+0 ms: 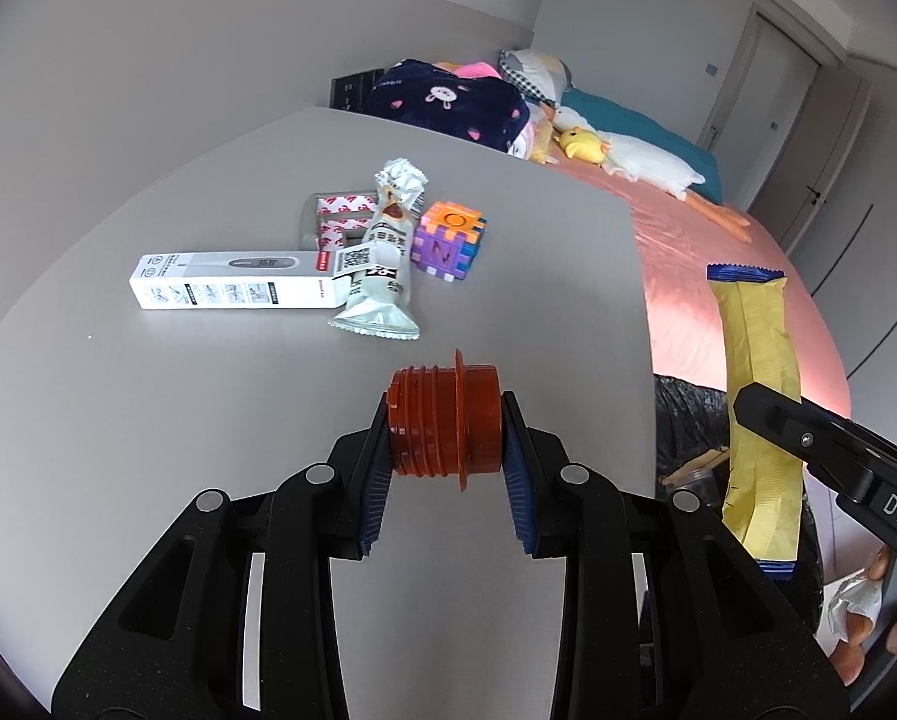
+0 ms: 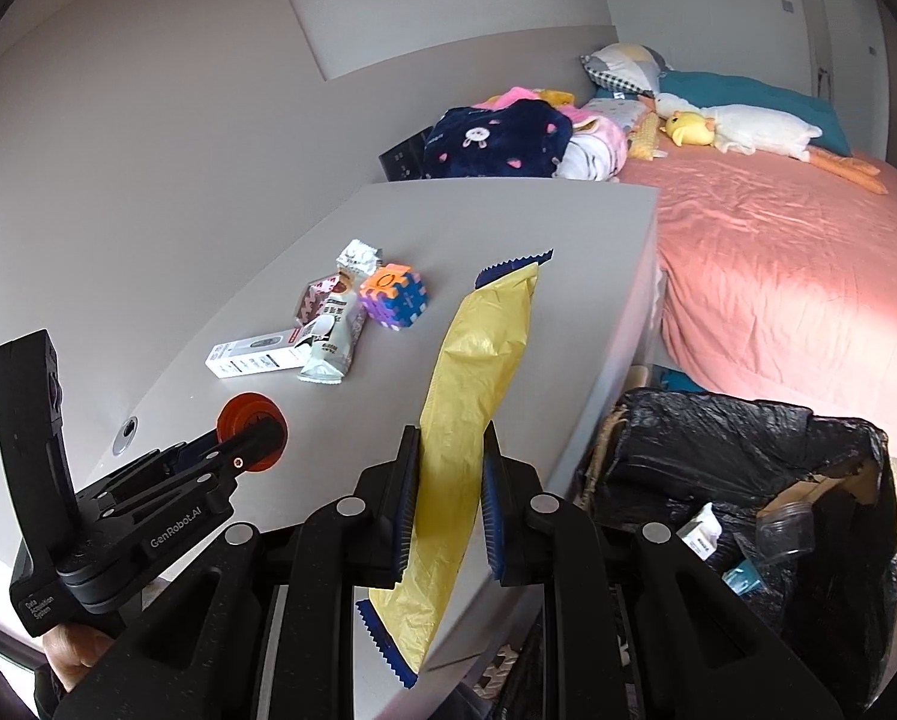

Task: Collect trash
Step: 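Carry cap and yellow wrapper over the trash bag and open both grippers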

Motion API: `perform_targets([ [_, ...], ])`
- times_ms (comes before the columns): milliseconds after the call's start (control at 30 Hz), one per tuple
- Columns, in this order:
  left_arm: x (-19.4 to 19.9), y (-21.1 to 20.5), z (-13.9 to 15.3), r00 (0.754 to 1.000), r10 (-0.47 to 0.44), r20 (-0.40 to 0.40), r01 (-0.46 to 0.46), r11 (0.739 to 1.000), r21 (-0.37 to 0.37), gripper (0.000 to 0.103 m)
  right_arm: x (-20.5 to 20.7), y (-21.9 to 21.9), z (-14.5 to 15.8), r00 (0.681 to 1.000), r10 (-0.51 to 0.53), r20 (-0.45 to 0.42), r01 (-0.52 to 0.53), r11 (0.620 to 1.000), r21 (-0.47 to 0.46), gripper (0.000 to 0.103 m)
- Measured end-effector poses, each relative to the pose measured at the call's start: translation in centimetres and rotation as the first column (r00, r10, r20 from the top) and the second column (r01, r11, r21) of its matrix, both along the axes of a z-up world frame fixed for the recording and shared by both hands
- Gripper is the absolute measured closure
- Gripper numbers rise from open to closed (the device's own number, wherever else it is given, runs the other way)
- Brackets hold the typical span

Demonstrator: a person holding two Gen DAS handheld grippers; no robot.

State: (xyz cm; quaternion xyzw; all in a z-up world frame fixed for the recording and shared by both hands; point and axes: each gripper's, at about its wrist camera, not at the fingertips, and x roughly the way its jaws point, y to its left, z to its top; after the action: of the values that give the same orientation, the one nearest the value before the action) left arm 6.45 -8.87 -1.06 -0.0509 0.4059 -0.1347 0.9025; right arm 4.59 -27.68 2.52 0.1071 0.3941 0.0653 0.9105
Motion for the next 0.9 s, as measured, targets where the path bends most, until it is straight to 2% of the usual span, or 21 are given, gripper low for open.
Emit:
perform_targets([
  [500,-2.8,-6.4,0.6,0.991,-0.132,0.005,0.132,0.991,-0.02,0.07,-4.3,-6.6,1.3,0.994,-0.106,0.024,0.106,0.994,-0.017,0.083],
  [900,-4.7,-11.5,0.5,0.962,-0.27,-0.025,0.269,0.962,-0.043,0.07,-6.4,-11.9,1.9,0.979,-0.202,0.018,0.202,0.979,-0.031,0.083],
])
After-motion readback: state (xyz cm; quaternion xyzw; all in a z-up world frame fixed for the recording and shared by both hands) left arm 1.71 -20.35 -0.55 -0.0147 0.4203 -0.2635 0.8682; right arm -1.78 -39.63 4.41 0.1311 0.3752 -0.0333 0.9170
